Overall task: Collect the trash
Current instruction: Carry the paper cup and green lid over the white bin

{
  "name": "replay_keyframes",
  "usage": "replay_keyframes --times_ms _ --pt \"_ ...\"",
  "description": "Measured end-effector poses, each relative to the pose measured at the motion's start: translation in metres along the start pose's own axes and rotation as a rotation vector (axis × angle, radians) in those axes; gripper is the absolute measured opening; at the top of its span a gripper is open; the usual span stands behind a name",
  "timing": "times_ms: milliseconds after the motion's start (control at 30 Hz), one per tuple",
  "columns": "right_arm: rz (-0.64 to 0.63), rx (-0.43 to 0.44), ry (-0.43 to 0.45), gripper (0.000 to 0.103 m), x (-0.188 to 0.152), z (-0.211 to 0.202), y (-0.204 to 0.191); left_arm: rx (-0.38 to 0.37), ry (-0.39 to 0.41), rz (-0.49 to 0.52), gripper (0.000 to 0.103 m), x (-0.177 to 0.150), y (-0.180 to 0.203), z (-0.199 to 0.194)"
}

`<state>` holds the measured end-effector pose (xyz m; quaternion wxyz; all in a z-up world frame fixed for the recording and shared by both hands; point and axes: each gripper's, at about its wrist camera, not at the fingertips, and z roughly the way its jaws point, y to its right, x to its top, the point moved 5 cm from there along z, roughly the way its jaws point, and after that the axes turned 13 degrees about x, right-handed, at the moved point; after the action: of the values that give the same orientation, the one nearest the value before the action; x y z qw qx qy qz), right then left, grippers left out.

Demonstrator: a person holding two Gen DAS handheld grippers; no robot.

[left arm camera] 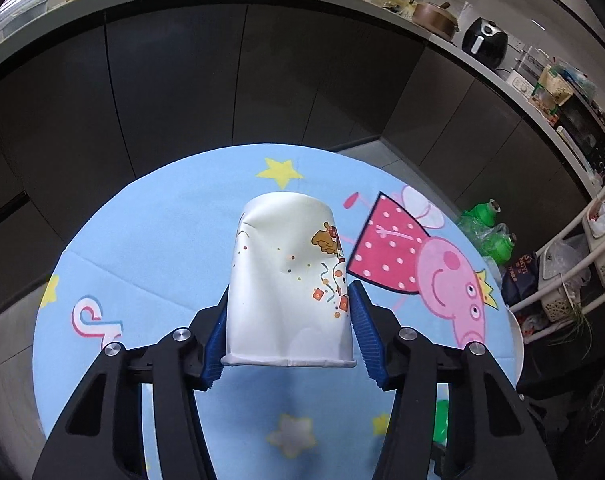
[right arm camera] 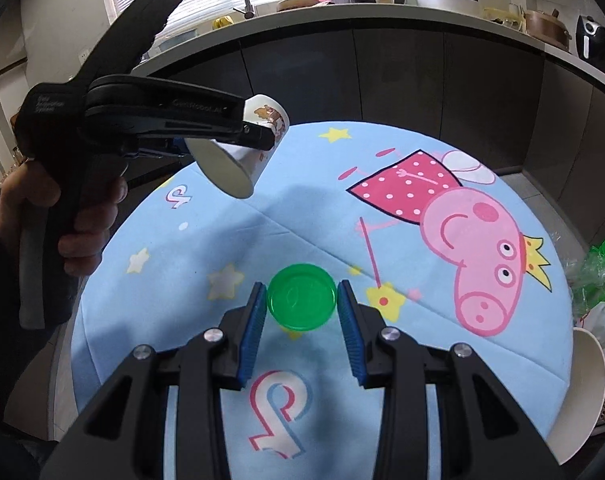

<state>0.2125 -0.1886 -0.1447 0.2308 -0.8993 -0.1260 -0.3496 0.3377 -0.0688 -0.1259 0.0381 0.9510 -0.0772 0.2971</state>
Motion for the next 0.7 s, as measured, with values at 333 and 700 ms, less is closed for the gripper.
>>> replay_keyframes --times_ms 333,700 --pt "0.035 -0.06 0.107 0.037 -0.016 -0.078 0.008 -0.062 0.107 0.068 0.052 -0.041 0.052 -0.093" --pt "0.118 -0.146 0.219 0.037 -0.043 -0.151 0.04 -0.141 0.124 0.143 0.052 -0.063 0.118 -0.128"
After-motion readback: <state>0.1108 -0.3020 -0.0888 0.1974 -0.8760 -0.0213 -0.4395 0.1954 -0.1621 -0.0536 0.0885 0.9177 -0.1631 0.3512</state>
